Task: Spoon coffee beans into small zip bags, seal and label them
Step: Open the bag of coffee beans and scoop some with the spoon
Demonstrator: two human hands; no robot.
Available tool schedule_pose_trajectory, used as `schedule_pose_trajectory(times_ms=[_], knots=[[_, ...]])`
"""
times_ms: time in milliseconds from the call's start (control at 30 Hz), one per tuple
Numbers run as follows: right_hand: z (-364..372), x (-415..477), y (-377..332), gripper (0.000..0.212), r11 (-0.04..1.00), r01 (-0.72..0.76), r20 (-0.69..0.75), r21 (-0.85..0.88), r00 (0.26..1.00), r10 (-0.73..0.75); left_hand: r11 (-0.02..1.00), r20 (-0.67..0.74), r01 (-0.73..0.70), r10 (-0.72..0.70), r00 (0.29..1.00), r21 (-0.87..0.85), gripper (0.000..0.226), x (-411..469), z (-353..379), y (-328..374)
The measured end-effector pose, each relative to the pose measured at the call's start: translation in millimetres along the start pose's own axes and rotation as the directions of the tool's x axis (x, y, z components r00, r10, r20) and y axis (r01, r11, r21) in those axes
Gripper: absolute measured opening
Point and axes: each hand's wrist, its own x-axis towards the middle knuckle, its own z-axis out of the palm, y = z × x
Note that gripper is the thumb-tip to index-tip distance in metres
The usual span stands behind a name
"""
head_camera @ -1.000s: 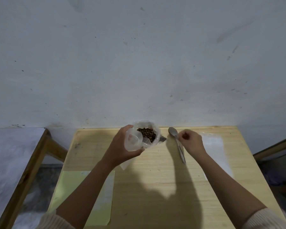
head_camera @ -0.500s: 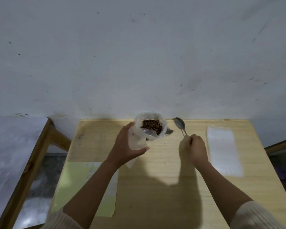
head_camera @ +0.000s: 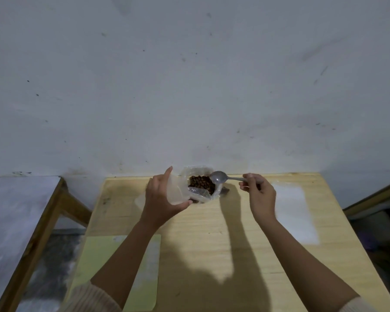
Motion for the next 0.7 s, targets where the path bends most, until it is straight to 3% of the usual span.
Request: schedule_pose_trajectory(times_ms=[167, 233, 300, 400, 567, 700], knots=[[36, 0, 12, 0.017, 0.949, 0.191, 0.235, -0.25, 0.963, -0.132, 0.999, 0.083, 0.004, 0.0, 0.997, -0.052, 0.11, -5, -3, -4], [45, 2, 18, 0.018, 0.964, 0.116, 0.207, -0.241, 0.976, -0.065, 0.996, 0.089, 0.016, -0.008, 0.996, -0.091, 0.113, -9, -3, -6], [51, 4, 23, 0.023, 0.982, -0.048, 0.138, -0.185, 0.988, 0.074, 0.992, 0.11, 0.035, -0.022, 0.994, -0.12, 0.115, -10, -4, -6], [56, 11, 37, 0.031, 0.952, -0.299, 0.099, -0.057, 0.948, 0.304, 0.993, 0.146, 0.036, -0.019, 0.989, -0.115, 0.117, -9, -4, -5], [50, 15, 40, 0.029, 0.896, -0.434, 0.068, 0.093, 0.901, 0.429, 0.994, 0.185, 0.022, -0.003, 0.983, -0.105, 0.111, -10, 2, -5], [34, 20, 30, 0.022, 0.877, -0.441, 0.055, 0.192, 0.897, 0.439, 0.996, 0.207, -0.014, 0.032, 0.978, -0.088, 0.105, -7, 10, -7]])
